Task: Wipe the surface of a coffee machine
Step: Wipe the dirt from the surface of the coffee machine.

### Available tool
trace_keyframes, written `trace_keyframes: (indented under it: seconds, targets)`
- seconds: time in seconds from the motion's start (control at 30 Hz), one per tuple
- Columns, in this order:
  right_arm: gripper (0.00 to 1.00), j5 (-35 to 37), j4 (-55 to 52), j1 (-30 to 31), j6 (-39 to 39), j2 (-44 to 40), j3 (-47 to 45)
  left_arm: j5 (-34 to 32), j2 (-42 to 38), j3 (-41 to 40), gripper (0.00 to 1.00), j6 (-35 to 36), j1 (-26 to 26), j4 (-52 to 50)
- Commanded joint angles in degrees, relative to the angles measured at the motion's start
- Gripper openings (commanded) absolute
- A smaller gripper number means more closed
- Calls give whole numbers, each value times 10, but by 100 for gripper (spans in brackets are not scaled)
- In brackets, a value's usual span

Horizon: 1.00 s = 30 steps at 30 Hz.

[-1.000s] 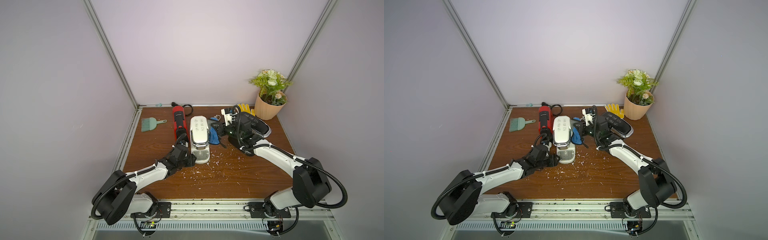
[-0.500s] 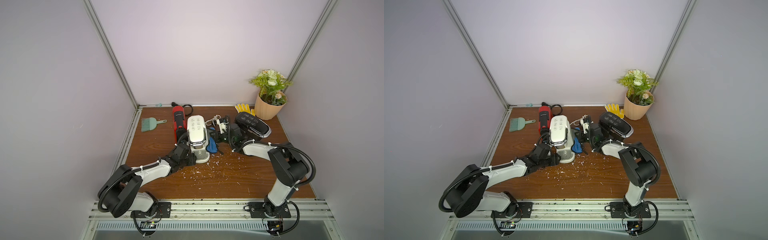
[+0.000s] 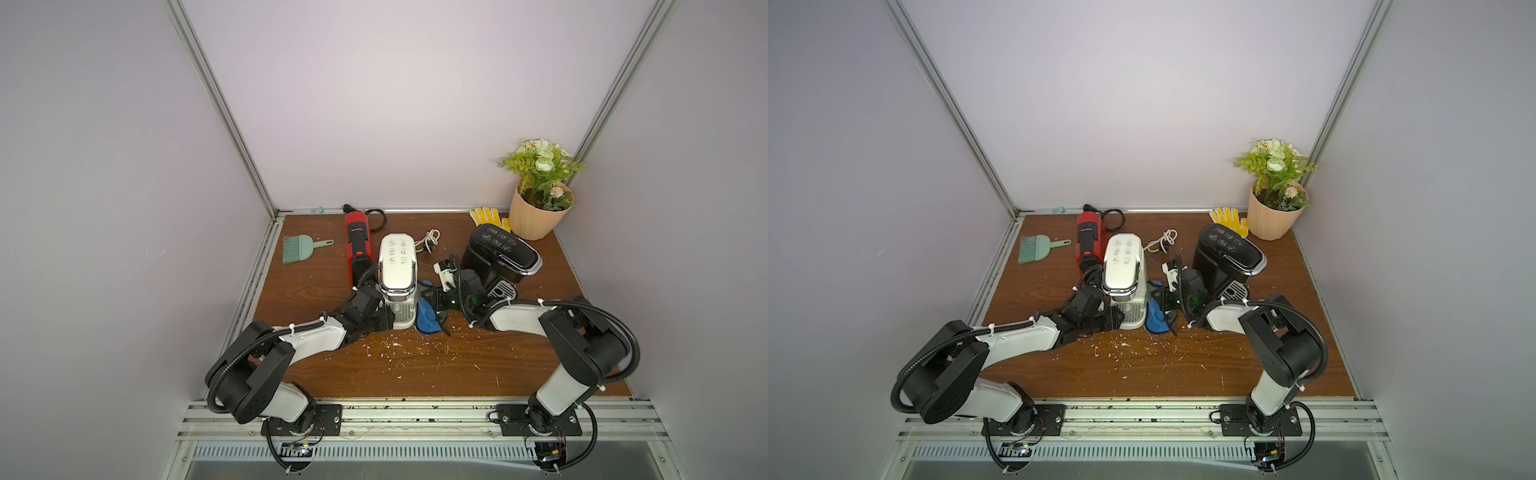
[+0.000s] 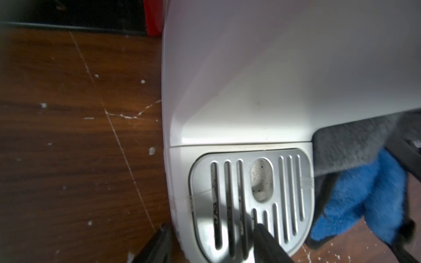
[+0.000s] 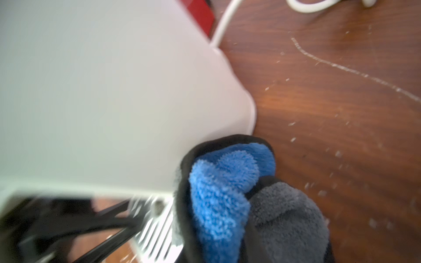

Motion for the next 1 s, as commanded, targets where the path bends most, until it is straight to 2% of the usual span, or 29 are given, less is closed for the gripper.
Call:
trace_keyframes:
  seconds: [0.0,0.17,0.37,0.5,0.6,0.77,0.87,0.97]
  targets:
    - [3,-17,2,44,25,-62,-9,10,21,13,59,-13,-9,29]
    - [3,-16,16,57,62,-112,-51,11,52,29,59,-21,-38,59]
    - [2,134,-125,54,17,-142,-13,36,112,59,58,-46,-75,112]
    - [2,162,-158,35,4,-134,6,41,140,78,57,-46,-89,117]
    - [2,148,-131,17,13,-117,4,31,131,72,58,-40,-89,103]
    - [2,79,-7,10,70,-44,-8,7,88,56,57,-27,-89,67]
    - [2,106,37,9,102,10,-7,4,71,43,57,-30,-89,65]
    - [2,161,34,7,114,45,7,5,63,32,57,-34,-89,68]
